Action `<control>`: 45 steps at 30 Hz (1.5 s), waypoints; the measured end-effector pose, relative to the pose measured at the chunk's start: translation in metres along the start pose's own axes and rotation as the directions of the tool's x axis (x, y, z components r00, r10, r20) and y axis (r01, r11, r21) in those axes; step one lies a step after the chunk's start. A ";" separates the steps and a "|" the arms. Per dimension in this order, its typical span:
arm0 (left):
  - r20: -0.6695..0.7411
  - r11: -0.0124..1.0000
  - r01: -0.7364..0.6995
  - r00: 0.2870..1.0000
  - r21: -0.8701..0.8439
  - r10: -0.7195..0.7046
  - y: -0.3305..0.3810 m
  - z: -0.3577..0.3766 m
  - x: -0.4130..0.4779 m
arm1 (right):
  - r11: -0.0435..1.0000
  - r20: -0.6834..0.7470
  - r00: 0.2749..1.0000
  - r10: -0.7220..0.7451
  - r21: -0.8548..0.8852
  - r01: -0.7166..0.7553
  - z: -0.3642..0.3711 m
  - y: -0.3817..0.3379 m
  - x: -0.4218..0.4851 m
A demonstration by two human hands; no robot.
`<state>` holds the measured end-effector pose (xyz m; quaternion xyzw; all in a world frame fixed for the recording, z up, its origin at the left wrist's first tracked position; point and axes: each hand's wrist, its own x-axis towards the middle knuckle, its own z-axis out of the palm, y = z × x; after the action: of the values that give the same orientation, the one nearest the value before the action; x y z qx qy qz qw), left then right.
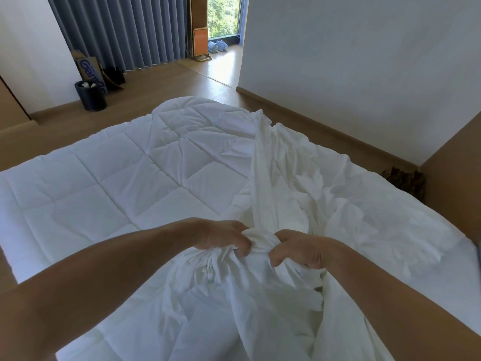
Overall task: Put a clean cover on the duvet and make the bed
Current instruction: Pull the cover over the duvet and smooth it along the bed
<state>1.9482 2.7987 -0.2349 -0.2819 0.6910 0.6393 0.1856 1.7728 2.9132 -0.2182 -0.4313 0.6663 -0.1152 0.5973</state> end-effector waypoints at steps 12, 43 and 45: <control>-0.093 0.837 0.002 0.994 0.548 0.059 0.007 0.006 0.012 | 0.988 0.029 0.996 0.082 -0.132 -0.078 -0.002 -0.007 0.006; -0.097 0.705 -0.034 0.985 0.709 0.146 0.013 -0.006 0.006 | 0.995 -0.009 0.996 0.089 -0.041 -0.089 -0.003 -0.004 0.000; -0.093 0.714 -0.041 0.985 0.699 0.148 0.009 -0.009 0.005 | 0.998 0.039 0.997 0.070 0.007 -0.070 -0.005 0.001 0.001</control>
<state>1.9402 2.7888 -0.2299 -0.2010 0.9049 0.3207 0.1949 1.7683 2.9115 -0.2181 -0.4073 0.6688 -0.0886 0.6157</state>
